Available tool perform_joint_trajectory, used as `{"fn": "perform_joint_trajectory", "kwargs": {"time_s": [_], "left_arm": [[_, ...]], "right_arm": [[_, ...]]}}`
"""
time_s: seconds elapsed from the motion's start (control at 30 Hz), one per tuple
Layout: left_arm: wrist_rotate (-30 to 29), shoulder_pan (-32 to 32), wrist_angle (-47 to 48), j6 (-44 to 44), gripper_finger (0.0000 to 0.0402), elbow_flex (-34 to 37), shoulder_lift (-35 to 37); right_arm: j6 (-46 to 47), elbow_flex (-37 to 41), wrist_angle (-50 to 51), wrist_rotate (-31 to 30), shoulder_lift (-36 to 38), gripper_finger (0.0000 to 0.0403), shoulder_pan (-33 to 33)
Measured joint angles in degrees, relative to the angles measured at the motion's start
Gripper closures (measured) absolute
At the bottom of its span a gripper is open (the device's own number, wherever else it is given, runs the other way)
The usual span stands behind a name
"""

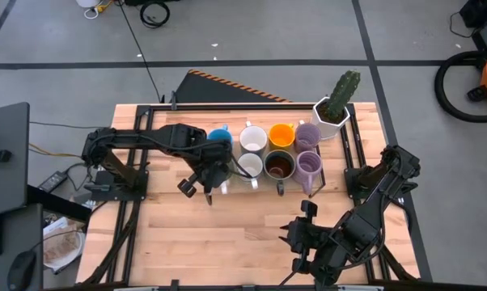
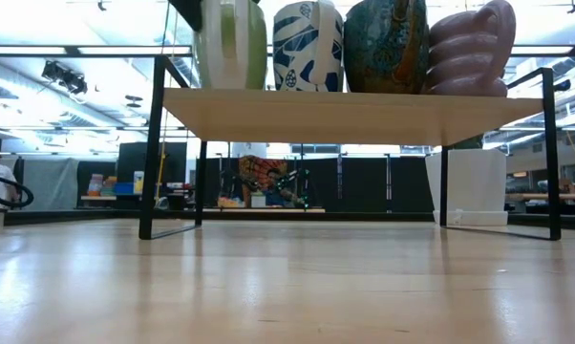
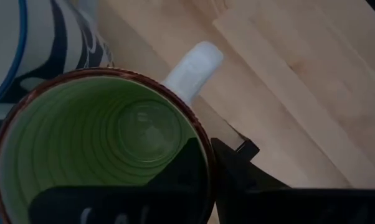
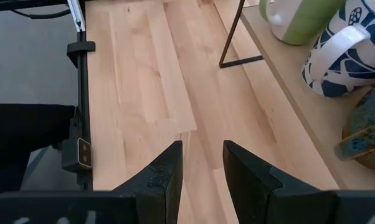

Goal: Place coffee mugs
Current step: Put the green mug on the shelf, then return to Home Position

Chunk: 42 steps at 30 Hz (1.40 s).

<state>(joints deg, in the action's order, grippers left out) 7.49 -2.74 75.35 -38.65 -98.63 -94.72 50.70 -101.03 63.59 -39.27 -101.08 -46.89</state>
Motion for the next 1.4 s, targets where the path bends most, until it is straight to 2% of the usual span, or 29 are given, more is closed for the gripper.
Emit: {"fn": "perform_joint_trajectory", "kwargs": {"time_s": [0.17,0.33,0.63,0.77,1.07,1.4], "left_arm": [[-0.5,0.1,0.1,-0.8,0.0371,0.0,0.0],[-4.7,0.1,0.2,-0.8,0.0361,0.0,0.0],[-6.0,-0.1,0.4,1.5,0.029,0.1,-0.2],[-6.0,-0.5,0.4,3.4,0.0273,0.1,-0.2],[-6.9,-2.1,-0.5,6.7,0.0269,0.1,2.2],[-8.2,-2.4,-3.7,12.7,0.0269,0.1,8.2]], "right_arm": [[0.8,0.0,0.0,-0.1,0.0,0.0282,0.0],[0.7,0.0,0.0,-0.1,0.0,0.0282,0.1],[0.6,0.0,0.7,0.0,0.5,0.0282,0.2],[0.6,0.0,0.7,-0.1,2.2,0.0282,0.2],[-0.8,0.0,1.8,-3.2,5.7,0.0282,0.2],[2.8,0.0,11.1,-6.7,7.5,0.0283,0.2]]}}
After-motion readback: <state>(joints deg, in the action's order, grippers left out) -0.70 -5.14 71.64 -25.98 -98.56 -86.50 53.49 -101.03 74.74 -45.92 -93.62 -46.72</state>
